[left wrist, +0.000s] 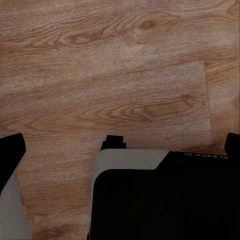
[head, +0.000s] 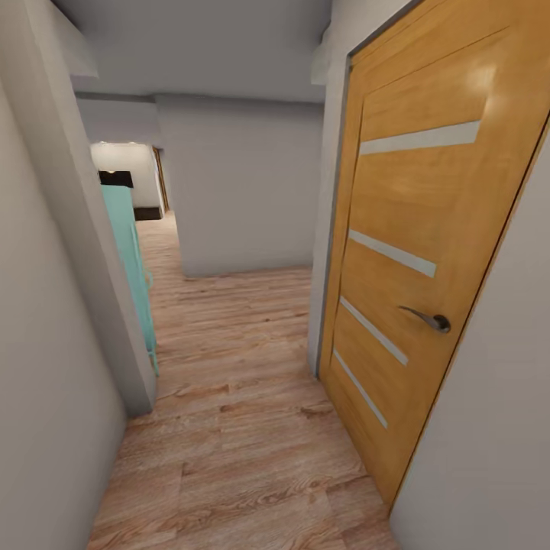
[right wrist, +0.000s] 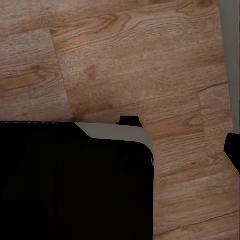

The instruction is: Move the two storage containers from the living room to the garage. In the garage, place one container on the floor and stack the other container on top of it (either order is fine).

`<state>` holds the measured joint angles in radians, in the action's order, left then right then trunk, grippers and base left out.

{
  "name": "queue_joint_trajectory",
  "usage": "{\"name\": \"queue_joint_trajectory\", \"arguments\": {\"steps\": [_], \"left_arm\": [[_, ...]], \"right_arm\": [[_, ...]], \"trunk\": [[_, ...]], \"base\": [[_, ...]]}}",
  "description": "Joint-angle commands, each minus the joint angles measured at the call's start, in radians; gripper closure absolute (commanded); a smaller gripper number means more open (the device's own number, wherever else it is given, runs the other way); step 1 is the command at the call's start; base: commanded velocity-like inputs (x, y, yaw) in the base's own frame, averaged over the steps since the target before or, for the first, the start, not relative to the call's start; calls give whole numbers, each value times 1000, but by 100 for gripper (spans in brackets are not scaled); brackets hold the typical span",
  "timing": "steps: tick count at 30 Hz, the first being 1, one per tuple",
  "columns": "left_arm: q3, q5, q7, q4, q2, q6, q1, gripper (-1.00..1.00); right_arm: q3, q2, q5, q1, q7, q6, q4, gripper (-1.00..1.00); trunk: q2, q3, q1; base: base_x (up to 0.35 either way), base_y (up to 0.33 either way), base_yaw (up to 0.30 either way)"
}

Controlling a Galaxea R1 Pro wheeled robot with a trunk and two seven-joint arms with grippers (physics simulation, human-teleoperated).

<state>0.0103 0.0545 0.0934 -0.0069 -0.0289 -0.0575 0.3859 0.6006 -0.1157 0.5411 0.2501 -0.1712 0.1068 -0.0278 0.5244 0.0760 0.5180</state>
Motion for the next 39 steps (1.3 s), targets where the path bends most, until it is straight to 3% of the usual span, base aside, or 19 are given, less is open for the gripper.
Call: {"name": "queue_joint_trajectory", "arguments": {"steps": [1,25,39], "left_arm": [[0,6,3,-1,0,-4,1,-100],[1,9,2,-7,-2,-3,1,-100],[2,10,2,-7,-2,-2,1,-100]], "right_arm": [[8,-1,9,1,-1,5,-3,-100],[8,-2,11,1,-1,4,-3,-100],[8,-2,9,1,-2,6,-3,-100]], "trunk": [[2,2,1],[2,2,1],[2,2,1]], "base": [[319,0,0],[313,-63,0],[24,-7,222]]}}
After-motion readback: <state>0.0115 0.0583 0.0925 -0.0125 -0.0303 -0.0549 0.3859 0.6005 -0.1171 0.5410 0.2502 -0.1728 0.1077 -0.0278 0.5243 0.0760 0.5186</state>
